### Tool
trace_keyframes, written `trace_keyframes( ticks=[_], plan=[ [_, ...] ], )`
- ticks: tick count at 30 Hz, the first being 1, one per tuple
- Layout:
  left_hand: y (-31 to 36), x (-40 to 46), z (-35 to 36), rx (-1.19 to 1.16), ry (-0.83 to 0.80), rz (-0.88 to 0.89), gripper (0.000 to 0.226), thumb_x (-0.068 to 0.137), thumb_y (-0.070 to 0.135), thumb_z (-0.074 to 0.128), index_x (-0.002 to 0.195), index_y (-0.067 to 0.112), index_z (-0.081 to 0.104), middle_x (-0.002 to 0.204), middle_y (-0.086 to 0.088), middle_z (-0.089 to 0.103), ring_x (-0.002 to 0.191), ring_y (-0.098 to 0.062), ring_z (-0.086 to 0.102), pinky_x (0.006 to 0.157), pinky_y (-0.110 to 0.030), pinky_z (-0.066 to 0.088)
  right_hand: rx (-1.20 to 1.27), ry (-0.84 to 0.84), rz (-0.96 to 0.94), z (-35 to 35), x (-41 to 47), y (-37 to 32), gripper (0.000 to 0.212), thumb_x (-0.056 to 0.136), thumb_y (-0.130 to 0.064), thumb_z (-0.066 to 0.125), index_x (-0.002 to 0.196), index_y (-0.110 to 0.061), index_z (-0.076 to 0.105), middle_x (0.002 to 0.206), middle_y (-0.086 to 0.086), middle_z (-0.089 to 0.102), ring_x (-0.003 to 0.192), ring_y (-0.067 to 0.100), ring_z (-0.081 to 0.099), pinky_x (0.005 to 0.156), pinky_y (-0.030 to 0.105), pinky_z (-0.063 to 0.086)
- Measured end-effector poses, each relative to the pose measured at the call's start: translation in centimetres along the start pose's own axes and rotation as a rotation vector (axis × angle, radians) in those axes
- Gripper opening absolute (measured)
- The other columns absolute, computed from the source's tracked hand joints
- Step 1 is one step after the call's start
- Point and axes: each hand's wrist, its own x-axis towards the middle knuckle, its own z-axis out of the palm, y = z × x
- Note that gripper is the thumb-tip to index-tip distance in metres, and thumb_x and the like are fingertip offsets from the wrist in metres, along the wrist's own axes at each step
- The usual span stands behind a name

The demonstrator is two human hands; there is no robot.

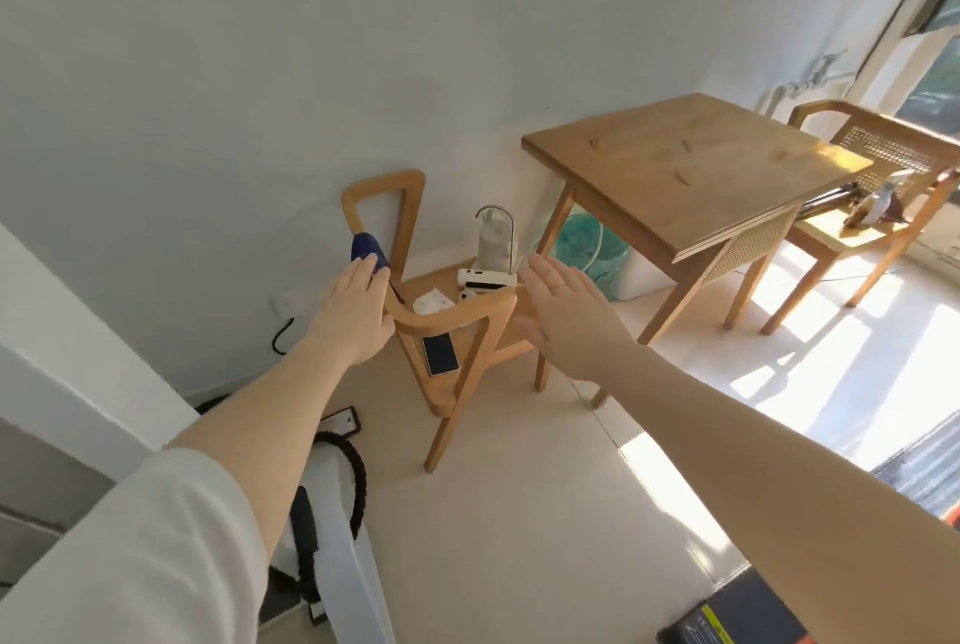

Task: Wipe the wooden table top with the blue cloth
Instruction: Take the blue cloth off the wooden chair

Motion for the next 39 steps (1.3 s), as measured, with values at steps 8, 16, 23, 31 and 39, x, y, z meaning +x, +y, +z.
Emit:
trace_keyframes(
  ticks=[8,16,23,31,39],
  plan=[
    [-0.5,10.0,3.0,-0.013,-0.075,-0.167,0.061,0.097,0.023,0.042,0.149,0.010,0.013,0.158,-0.008,0.007,0.145,-0.024,0.004,0.117,-0.036,0.007,0.023,-0.096,-0.178,3.6,15.3,6.6,0.061,0.098,-0.044,0.029,0.148,-0.014,0.010,0.157,0.005,0.002,0.144,0.022,0.001,0.115,0.037,0.004],
    [-1.8,15.5,4.6,-0.182,-0.116,-0.376,0.048,0.098,0.021,0.040,0.144,0.010,0.030,0.155,-0.007,0.020,0.136,-0.024,0.032,0.104,-0.035,0.035,0.054,-0.277,-0.453,7.0,28.7,6.4,0.049,0.098,-0.029,0.037,0.143,-0.013,0.025,0.157,0.008,0.001,0.143,0.026,0.003,0.113,0.042,0.016],
    [-7.8,21.4,8.8,-0.377,-0.222,-0.556,0.041,0.098,0.020,0.041,0.139,0.011,0.040,0.143,-0.007,0.041,0.122,-0.023,0.049,0.098,-0.035,0.042,0.358,-0.366,-0.399,11.5,37.2,1.9,0.068,0.090,0.003,0.045,0.147,-0.014,0.012,0.156,0.008,0.008,0.142,0.028,0.011,0.112,0.038,0.018],
    [-17.2,31.5,13.5,-0.567,-0.287,-0.543,0.052,0.098,0.005,0.039,0.146,0.016,0.026,0.150,-0.005,0.034,0.136,-0.022,0.035,0.111,-0.034,0.028,0.702,-0.516,-0.178,19.6,49.9,-2.4,0.041,0.092,0.005,0.037,0.127,-0.010,0.052,0.132,0.014,0.051,0.121,0.032,0.047,0.100,0.035,0.037],
    [-22.4,37.0,17.0,-0.659,-0.361,-0.488,0.046,0.097,0.009,0.042,0.143,0.015,0.034,0.146,-0.003,0.041,0.131,-0.018,0.041,0.107,-0.029,0.031,0.758,-0.678,0.036,27.3,55.3,-6.8,0.039,0.096,-0.018,0.042,0.133,-0.005,0.039,0.128,0.014,0.052,0.114,0.031,0.051,0.093,0.037,0.040]
  ],
)
